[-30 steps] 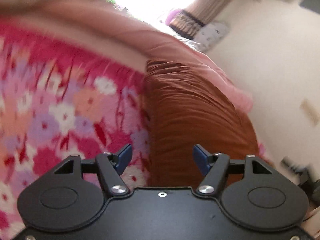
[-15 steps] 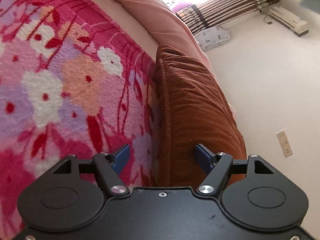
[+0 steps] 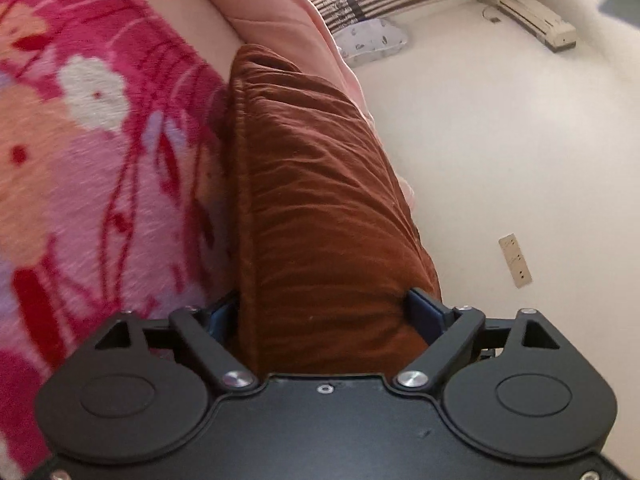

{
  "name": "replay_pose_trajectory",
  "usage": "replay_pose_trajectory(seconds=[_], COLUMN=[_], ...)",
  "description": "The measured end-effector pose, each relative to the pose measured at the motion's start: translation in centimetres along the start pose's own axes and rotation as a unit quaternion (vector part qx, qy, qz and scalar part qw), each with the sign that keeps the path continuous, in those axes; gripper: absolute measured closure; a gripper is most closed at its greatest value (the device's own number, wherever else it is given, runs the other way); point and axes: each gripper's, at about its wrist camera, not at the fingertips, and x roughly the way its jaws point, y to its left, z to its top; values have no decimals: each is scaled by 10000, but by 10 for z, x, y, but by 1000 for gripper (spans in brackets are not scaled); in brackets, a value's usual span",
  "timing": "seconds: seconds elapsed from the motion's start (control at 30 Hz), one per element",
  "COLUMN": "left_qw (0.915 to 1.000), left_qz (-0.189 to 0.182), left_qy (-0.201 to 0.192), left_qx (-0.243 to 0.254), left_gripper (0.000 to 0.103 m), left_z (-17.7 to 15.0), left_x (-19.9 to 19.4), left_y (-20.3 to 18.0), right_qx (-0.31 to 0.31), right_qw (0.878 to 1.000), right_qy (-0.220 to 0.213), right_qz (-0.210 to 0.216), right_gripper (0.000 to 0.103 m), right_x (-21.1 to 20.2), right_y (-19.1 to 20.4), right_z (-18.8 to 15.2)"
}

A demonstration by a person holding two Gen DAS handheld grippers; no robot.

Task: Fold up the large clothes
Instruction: 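Grasp the folded jacket side with both grippers and roll it over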

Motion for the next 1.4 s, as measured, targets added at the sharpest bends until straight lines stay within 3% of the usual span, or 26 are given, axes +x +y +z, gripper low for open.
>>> replay_pose_trajectory(seconds=[0.23, 0.3, 0.4, 0.47, 0.57, 0.77, 1.0, 1.2, 1.33, 1.4], left_qw=[9995, 9992, 9990, 9989, 9990, 9961, 9939, 9935, 9954, 9957], left_qz=[288, 368, 446, 463, 422, 521, 711, 972, 779, 786], left_qy=[117, 61, -3, -18, -63, -366, -664, -592, -531, -484], left_qx=[-37, -110, -24, 34, 120, 610, 519, 45, -150, -110], left_gripper=[9, 14, 16, 17, 19, 19, 19, 19, 12, 12], left_z=[9, 7, 5, 4, 3, 8, 15, 10, 11, 12], left_x=[23, 21, 18, 17, 9, -39, -100, -105, -106, -106], left_y=[-12, -14, -25, -33, -45, -74, -50, 6, 26, 28], right_qx=[-152, -149, 100, 96, -44, -388, -755, -823, -435, -578], right_qw=[9997, 9994, 9991, 9990, 9988, 9984, 9968, 9960, 9989, 9978], right_qy=[-58, -156, -292, -353, -442, -409, -91, 80, -46, -44], right_qz=[-174, -277, -290, -264, -217, 61, 226, -332, -190, -327], right_gripper=[1, 3, 20, 45, 58, 60, 60, 60, 60, 57], right_x=[5, 5, 2, 1, -5, -2, 37, 73, 70, 68], right_y=[12, 15, 14, 19, 31, 75, 116, 105, 87, 85], right_z=[-2, -5, -10, -13, -20, -32, -54, -70, -74, -76])
